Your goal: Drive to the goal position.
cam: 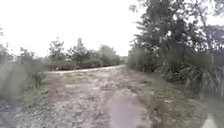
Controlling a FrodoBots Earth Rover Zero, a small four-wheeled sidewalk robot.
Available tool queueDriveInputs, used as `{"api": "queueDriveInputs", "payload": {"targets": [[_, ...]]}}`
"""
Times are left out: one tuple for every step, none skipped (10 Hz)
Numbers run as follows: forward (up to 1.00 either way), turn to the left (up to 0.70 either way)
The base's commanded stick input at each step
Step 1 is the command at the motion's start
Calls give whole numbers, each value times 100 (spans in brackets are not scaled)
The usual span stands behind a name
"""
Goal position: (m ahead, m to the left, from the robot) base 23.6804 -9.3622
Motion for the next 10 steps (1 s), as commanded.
{"api": "queueDriveInputs", "payload": {"targets": [[100, 0], [100, 0], [100, 0], [100, 0], [100, 0], [100, 0], [100, 0], [100, 0], [100, 0], [100, 0]]}}
